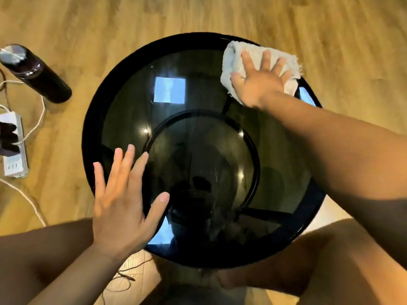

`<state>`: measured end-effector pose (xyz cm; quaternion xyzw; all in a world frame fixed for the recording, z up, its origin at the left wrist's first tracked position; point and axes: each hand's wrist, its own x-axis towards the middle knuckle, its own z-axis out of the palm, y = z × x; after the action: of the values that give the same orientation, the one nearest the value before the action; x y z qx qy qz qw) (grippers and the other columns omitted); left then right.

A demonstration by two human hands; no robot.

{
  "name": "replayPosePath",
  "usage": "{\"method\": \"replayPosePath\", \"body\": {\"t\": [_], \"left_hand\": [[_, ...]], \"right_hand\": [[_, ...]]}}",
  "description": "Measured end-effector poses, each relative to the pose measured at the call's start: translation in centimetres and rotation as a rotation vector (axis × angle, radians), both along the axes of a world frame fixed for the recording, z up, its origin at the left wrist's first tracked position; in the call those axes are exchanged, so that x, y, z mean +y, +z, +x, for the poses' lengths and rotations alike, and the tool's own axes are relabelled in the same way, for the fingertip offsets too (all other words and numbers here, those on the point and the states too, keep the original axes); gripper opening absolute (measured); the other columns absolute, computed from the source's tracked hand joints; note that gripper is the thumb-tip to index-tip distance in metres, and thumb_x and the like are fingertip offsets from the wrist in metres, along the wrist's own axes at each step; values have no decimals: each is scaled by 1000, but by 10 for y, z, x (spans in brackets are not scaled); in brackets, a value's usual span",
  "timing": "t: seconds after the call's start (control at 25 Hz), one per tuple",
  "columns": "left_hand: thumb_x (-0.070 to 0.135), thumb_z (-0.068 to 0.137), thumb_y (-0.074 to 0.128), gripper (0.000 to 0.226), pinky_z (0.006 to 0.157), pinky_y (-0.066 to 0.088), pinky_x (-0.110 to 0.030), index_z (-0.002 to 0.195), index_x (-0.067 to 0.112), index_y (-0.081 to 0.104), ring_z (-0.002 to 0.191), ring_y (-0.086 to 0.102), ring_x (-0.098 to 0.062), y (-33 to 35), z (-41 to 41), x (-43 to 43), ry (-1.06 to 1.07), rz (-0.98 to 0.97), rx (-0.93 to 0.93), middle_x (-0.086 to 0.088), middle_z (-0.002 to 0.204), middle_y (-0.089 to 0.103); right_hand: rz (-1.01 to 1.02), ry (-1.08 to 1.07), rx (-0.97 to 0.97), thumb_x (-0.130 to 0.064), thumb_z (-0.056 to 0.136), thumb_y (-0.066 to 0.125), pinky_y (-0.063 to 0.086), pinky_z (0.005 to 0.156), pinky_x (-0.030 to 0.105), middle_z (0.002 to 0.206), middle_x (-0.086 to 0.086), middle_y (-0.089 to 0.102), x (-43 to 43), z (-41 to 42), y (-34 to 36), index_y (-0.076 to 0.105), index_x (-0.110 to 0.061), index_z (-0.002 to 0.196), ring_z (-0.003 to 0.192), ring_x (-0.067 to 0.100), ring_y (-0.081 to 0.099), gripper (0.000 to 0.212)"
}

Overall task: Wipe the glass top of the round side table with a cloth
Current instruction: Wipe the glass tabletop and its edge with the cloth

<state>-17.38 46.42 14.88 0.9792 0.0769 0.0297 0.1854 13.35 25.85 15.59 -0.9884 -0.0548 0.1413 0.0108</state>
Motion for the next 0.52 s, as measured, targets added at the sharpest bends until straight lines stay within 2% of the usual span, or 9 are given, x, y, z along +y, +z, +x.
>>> {"method": "replayPosePath", "body": {"t": [0.16, 0.36, 0.44, 0.52], "left_hand": [[55, 91, 33, 71, 122, 2, -57, 149, 12, 31, 152, 12, -29, 0, 1, 1, 25, -14, -10, -13, 160, 26], [56, 93, 29, 69, 122, -2, -53, 150, 17, 28, 153, 9, -24, 3, 1, 0, 63, -45, -31, -10, 161, 24], [56, 93, 28, 70, 122, -1, -54, 150, 16, 29, 152, 11, -26, 2, 0, 0, 59, -29, -40, -11, 161, 26], [56, 93, 27, 69, 122, -1, -54, 150, 16, 29, 152, 12, -27, 1, 1, 0, 63, -16, -44, -11, 161, 26]], "right_hand": [[-48, 44, 60, -62, 95, 17, -2, 117, 61, 166, 12, -8, -7, -11, 17, -1, -40, 155, 148, 48, -10, 67], [-7, 182, 73, -59, 94, 26, 1, 119, 60, 166, 8, -6, -25, -144, 22, 4, -47, 152, 148, 47, -8, 63], [43, 271, 63, -61, 92, 33, 9, 118, 63, 166, 9, 6, -33, -223, 22, 13, -50, 151, 147, 50, 0, 63], [120, 320, 27, -64, 89, 39, 25, 112, 66, 161, 12, 28, -39, -299, 24, 34, -46, 147, 143, 53, 20, 61]]}}
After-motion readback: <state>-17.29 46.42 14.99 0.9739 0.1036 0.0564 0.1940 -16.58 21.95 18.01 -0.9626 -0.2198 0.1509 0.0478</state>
